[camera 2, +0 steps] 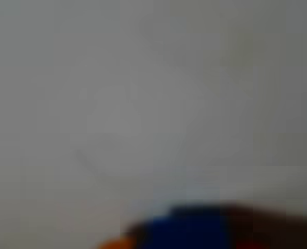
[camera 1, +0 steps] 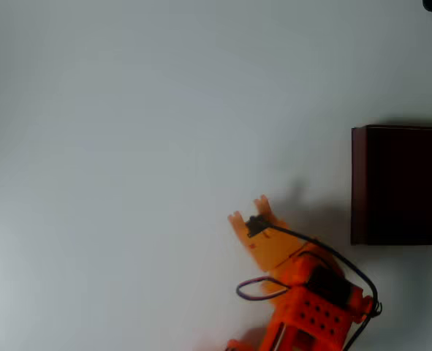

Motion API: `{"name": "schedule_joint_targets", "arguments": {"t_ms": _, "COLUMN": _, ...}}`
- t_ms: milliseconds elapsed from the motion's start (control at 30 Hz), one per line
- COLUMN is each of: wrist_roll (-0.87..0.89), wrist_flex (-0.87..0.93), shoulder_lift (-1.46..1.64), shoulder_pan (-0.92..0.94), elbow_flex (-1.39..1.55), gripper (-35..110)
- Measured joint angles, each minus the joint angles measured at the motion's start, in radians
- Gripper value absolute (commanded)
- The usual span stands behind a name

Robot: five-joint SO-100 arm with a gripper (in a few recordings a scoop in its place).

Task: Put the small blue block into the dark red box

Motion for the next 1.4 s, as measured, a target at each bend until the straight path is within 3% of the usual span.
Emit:
{"name": "schedule_joint_targets", "arguments": {"t_ms": 267, "wrist_roll": -0.123, "wrist_flex": 0.190, "shoulder_lift": 0.143, "shoulder_pan": 0.046, "elbow_flex": -0.255, "gripper": 0}}
{"name": "schedule_joint_targets", "arguments": {"t_ms": 433, "wrist_roll": -0.216, "wrist_flex": 0.199, "shoulder_lift": 0.127, "shoulder_pan": 0.107, "elbow_flex": -0.440, "gripper": 0}}
{"name": "schedule_joint_targets", "arguments": {"t_ms": 700, "wrist_roll": -0.247, "wrist_flex": 0.092, "shoulder_lift": -0.219, "shoulder_pan": 0.196, "elbow_flex": -0.699, "gripper": 1}}
{"name": "schedule_joint_targets", "arguments": {"t_ms": 833, "wrist_roll": -0.256, "wrist_flex": 0.103, "shoulder_lift": -0.448, "shoulder_pan": 0.232, "elbow_flex": -0.874, "gripper": 20}}
{"name": "schedule_joint_targets", "arguments": {"t_ms": 933, "wrist_roll": -0.255, "wrist_flex": 0.140, "shoulder_lift": -0.578, "shoulder_pan": 0.258, "elbow_flex": -0.976, "gripper": 22}}
{"name": "schedule_joint_targets", "arguments": {"t_ms": 1167, "wrist_roll": -0.261, "wrist_flex": 0.150, "shoulder_lift": -0.489, "shoulder_pan": 0.242, "elbow_flex": -0.905, "gripper": 21}}
{"name": "schedule_joint_targets", "arguments": {"t_ms": 1400, "wrist_roll": -0.279, "wrist_flex": 0.176, "shoulder_lift": -0.031, "shoulder_pan": 0.107, "elbow_flex": -0.600, "gripper": 17}}
